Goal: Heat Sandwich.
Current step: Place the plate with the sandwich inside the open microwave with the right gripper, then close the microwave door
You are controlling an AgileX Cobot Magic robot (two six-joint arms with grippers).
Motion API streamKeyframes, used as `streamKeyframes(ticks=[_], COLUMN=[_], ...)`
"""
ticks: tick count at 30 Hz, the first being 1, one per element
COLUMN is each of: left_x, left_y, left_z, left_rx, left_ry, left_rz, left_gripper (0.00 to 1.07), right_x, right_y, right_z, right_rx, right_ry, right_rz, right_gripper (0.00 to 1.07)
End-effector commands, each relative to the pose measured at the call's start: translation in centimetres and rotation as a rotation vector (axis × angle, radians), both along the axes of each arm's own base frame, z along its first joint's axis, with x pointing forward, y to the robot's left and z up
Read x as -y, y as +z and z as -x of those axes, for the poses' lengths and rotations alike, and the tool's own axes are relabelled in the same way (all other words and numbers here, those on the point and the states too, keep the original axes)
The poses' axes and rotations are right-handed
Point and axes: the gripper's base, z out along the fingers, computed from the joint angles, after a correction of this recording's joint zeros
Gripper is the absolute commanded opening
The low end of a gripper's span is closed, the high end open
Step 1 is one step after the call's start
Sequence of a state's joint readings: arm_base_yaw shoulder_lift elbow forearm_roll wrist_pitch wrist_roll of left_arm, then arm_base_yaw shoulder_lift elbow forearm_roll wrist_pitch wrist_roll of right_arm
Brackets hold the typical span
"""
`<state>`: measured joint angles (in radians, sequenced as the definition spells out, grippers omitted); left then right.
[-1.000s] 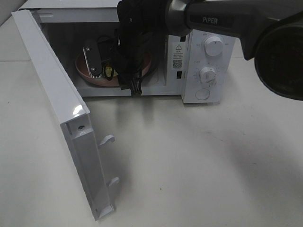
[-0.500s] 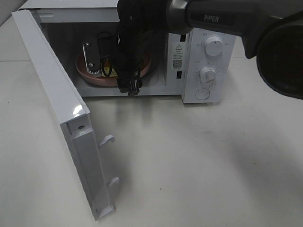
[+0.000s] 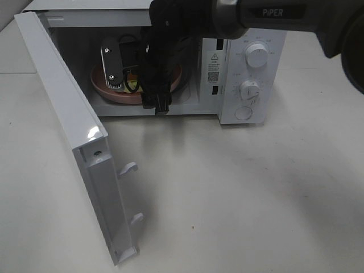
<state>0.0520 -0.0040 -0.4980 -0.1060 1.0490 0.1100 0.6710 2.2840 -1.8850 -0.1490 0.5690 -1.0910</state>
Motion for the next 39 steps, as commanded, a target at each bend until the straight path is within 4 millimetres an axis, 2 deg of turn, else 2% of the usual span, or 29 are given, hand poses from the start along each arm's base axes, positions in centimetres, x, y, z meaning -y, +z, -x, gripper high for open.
streamKeyframes(ticks=[1, 21, 39], left_x=[0.0, 0.0, 0.0], left_y=[0.0, 0.0, 0.0], left_z=[0.4, 0.4, 0.4], left_rx=[0.037, 0.037, 0.037], left_ry=[0.001, 0.001, 0.001], left_rz=[0.005, 0.005, 0.005], left_gripper=[0.98, 0.98, 0.98], right_x=[0.6, 3.9, 7.8], right_y=[0.8, 1.4, 4.6], right_z=[0.4, 4.9, 10.0], right_rx=[0.021, 0.015, -0.028], right_ry=[-0.003, -0.007, -0.134], right_rz=[-0.022, -0.052, -0.137], right_gripper=[0.76, 0.76, 0.76])
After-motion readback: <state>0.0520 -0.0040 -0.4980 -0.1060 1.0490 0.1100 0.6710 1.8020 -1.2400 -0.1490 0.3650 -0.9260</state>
